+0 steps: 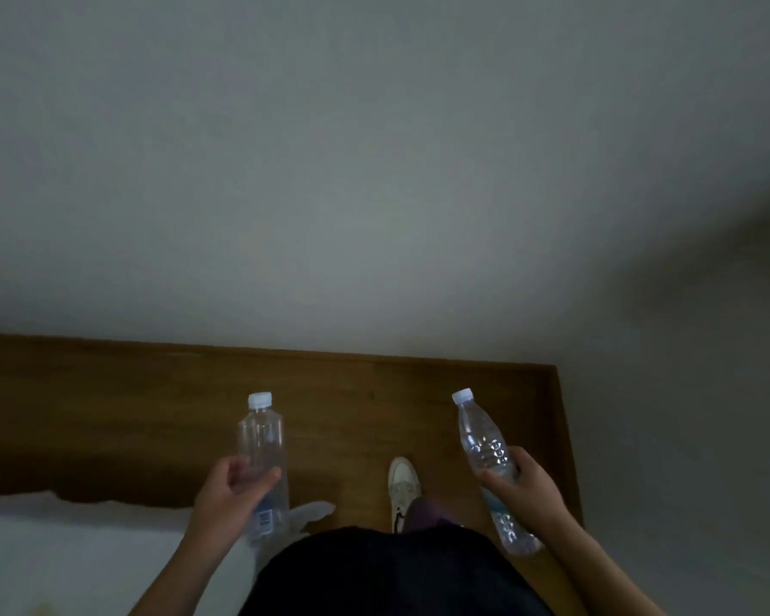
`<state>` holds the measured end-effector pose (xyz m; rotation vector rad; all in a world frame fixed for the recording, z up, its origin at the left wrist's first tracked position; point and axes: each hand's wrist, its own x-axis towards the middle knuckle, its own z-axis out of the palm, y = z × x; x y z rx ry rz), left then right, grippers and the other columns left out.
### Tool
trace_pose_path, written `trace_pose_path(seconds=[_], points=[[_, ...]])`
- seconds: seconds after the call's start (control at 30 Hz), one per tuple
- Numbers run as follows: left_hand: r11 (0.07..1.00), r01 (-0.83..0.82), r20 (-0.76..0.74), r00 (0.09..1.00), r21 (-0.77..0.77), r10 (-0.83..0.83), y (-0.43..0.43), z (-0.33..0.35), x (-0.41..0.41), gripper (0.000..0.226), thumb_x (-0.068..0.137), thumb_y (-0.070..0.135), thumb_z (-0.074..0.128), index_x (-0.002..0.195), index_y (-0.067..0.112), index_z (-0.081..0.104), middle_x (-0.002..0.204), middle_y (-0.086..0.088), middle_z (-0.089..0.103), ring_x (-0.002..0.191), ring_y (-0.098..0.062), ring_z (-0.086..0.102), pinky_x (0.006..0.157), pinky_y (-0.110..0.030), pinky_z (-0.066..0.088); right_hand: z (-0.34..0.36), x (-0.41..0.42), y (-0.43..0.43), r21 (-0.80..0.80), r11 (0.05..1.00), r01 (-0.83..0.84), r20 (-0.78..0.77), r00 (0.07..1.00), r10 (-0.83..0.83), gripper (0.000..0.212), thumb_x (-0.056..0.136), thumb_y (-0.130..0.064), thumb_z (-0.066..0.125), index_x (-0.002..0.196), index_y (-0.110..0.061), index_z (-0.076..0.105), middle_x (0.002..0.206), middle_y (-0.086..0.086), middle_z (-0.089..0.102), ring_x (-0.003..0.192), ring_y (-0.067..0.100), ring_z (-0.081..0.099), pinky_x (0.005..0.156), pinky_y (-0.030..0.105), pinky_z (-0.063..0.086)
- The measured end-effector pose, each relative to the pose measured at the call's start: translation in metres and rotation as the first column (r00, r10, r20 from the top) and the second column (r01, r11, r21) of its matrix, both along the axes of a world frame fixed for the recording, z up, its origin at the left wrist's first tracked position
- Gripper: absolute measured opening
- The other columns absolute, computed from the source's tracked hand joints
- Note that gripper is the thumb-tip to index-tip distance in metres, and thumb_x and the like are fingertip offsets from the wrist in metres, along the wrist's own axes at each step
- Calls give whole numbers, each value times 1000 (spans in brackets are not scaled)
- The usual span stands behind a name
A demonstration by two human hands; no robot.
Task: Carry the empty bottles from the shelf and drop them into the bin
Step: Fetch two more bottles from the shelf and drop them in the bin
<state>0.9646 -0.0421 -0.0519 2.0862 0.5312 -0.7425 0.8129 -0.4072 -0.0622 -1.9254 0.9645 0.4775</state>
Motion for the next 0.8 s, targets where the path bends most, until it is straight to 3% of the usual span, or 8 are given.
trace_pose_path(seconds=[0.17,0.33,0.5,0.6,0.67,0.73,0.8], points=[[982,-172,32,985,71,170,43,8,11,51,77,47,78,113,15,60,101,-2,70,88,-18,68,74,-35,55,6,136,9,-2,941,-339,37,940,338,41,80,-46,74,111,-27,56,94,-8,67,81,7,67,69,29,58],[872,-469,39,883,141,469,90,10,-12,53,76,40,82,113,15,55,102,-5,70,92,-22,68,83,-42,54,18,265,66,11,810,-587,116,805,582,38,82,-46,73,109,-29,53,89,-14,61,79,-1,59,63,18,46],[677,-719,26,689,157,725,137,1,-34,60,72,38,86,114,5,58,102,-12,72,93,-29,69,88,-44,51,25,352,153,4,681,-732,193,669,718,41,79,-42,76,112,-28,56,100,-9,67,85,5,65,81,33,57],[598,-786,16,608,155,794,164,-13,-37,78,52,57,82,109,9,59,95,-7,74,90,-27,72,89,-45,53,24,388,201,-21,613,-789,200,598,776,65,73,-55,76,127,-26,53,110,-6,64,95,12,64,83,30,54],[573,-805,-12,578,154,816,185,-17,-29,76,56,53,86,110,7,60,95,-8,74,90,-27,72,88,-43,52,22,409,227,-29,591,-806,199,575,794,77,68,-63,74,131,-24,52,113,-6,63,99,13,64,84,30,53],[549,-824,-45,549,138,835,206,-17,-12,64,67,39,89,112,4,60,97,-12,75,90,-27,71,88,-41,50,19,425,250,-40,605,-796,178,590,788,72,71,-59,76,130,-25,53,107,-12,64,94,9,64,86,33,54],[547,-827,-48,546,128,836,228,-15,11,63,69,38,88,114,3,60,99,-12,75,90,-27,71,89,-41,51,14,439,268,-59,608,-792,176,591,787,54,79,-45,77,124,-24,55,94,-21,59,84,0,59,81,30,51]])
